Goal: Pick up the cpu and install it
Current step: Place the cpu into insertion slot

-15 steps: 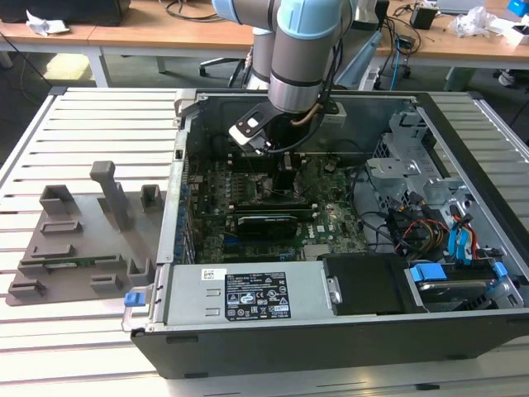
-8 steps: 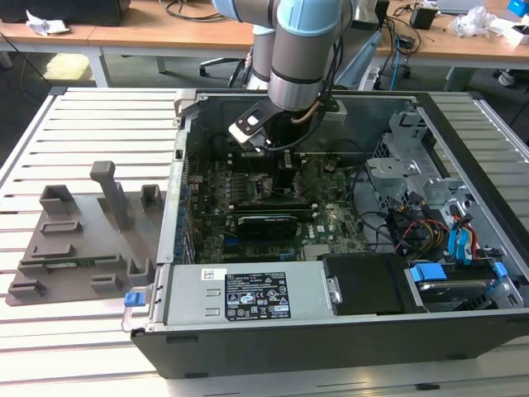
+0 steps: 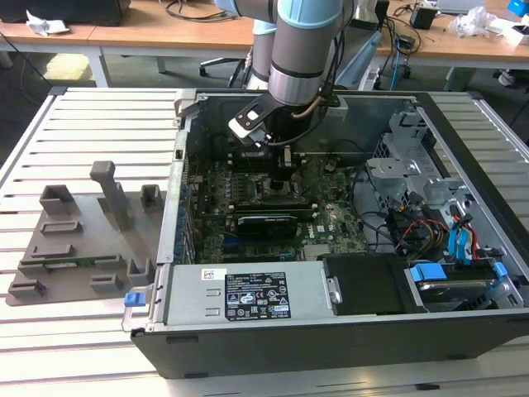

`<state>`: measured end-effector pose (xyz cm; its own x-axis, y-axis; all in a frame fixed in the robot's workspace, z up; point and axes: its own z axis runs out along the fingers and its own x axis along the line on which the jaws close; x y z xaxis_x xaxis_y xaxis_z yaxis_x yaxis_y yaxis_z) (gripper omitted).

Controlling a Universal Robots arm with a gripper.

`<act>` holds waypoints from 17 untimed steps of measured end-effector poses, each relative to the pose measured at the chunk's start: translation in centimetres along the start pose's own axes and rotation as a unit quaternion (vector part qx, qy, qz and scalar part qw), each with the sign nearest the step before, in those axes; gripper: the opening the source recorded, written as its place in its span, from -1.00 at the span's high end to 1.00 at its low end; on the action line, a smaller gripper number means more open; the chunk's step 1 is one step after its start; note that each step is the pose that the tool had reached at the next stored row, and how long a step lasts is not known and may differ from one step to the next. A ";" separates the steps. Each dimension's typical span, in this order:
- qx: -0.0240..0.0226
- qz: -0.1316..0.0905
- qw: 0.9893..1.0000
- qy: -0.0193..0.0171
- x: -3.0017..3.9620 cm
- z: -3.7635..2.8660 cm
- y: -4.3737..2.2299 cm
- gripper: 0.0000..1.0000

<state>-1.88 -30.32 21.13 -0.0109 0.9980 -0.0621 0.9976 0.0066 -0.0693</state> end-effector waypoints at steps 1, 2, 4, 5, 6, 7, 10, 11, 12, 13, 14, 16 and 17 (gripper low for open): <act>0.000 0.000 1.000 0.000 0.00 0.00 0.00 0.29; 0.000 0.000 1.000 0.000 -0.01 -0.01 -0.01 0.42; 0.000 0.000 1.000 0.004 -0.06 0.21 0.00 0.78; 0.000 0.000 1.000 0.006 -0.09 0.28 0.01 0.79; 0.000 -0.001 1.000 0.007 -0.15 0.33 0.01 0.79; 0.000 -0.001 1.000 0.008 -0.30 0.37 0.01 0.79; 0.000 -0.001 1.000 0.010 -0.79 0.52 0.02 0.79; 0.000 -0.001 1.000 0.011 -0.80 0.59 0.02 0.79; 0.000 -0.001 1.000 0.014 -0.80 0.71 0.03 0.79; 0.000 -0.001 1.000 0.015 -0.81 0.77 0.05 0.79; 0.001 -0.001 1.000 0.015 -0.82 0.80 0.11 0.79; 0.001 -0.001 1.000 0.016 -0.80 0.83 0.46 0.79; 0.002 -0.001 1.000 0.016 -0.80 0.80 1.00 0.79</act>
<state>-0.92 -31.17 20.31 -0.0112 0.9995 -0.0296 0.9973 0.0090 -0.0733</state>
